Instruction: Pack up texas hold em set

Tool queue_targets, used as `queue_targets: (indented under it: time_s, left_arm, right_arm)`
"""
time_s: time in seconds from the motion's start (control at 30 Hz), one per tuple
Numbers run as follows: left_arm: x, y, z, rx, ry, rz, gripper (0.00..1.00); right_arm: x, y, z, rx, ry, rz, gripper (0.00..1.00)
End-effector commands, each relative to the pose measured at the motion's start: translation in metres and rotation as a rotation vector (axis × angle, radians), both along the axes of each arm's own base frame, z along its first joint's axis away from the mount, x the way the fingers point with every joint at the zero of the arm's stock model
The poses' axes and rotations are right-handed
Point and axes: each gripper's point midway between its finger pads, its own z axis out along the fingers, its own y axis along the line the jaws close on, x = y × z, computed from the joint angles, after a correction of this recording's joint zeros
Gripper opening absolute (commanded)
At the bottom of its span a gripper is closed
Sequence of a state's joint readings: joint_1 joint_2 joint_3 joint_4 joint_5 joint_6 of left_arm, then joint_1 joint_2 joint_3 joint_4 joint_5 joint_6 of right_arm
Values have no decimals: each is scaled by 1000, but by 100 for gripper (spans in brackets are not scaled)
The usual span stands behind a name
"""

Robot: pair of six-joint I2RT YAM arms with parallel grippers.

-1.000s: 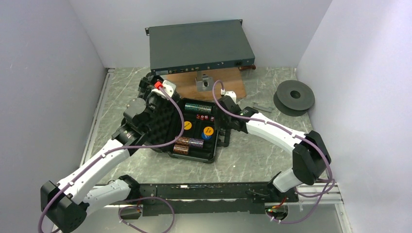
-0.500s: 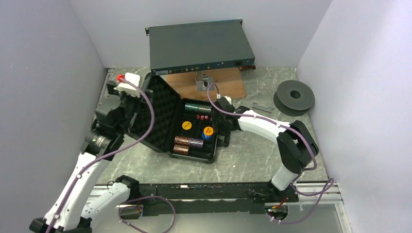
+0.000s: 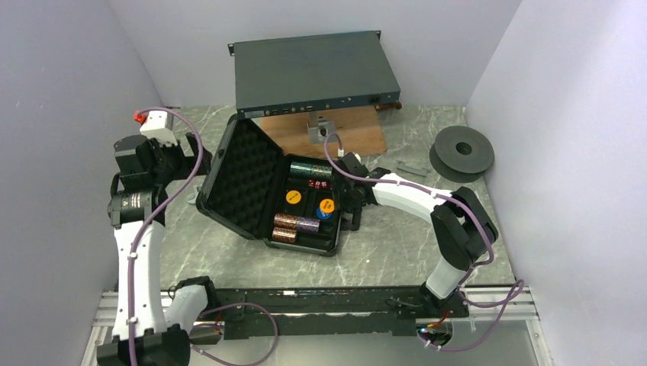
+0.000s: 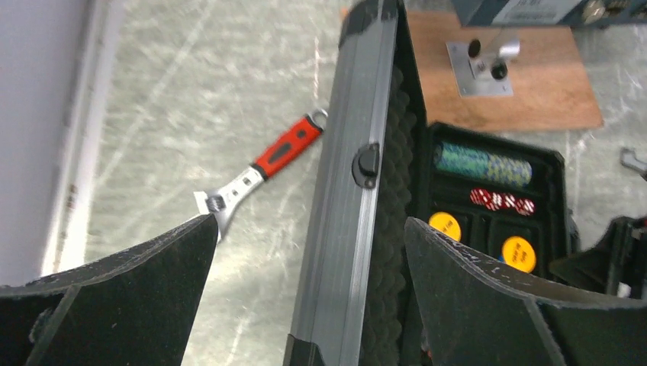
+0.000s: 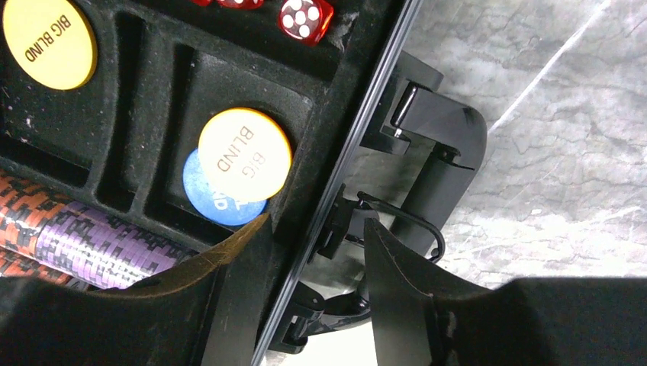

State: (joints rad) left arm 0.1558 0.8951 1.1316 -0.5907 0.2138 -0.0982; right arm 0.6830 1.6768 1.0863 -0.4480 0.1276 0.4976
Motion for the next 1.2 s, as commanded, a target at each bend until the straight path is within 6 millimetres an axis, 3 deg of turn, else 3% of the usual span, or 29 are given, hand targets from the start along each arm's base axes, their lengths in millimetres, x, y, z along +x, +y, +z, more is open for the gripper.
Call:
queue_targets:
  time_s: [0.0, 0.5, 0.6, 0.7, 0.8, 1.0, 1.17]
  left_arm:
    - [3, -28, -10, -168, 11, -171, 100]
    - [10, -34, -72, -279, 133, -226, 92]
    - [8, -39, -77, -303, 151, -254, 82]
    - [3, -49, -80, -327, 154, -304, 59]
    - [-4, -52, -85, -322, 166, -322, 44]
    - [-19, -57, -86, -325, 164, -328, 34]
    - [-35, -61, -72, -313, 142, -328, 31]
  right_arm:
    - [-2, 1, -3, 25, -2, 19, 49]
    - [-16, 3, -12, 62, 28, 46, 46]
    - [-17, 2, -12, 65, 27, 49, 45]
    - [-19, 5, -12, 81, 35, 57, 44]
    - [-21, 7, -11, 98, 39, 64, 43]
    - [-24, 5, -7, 105, 33, 62, 41]
    - [-36, 7, -2, 148, 51, 73, 38]
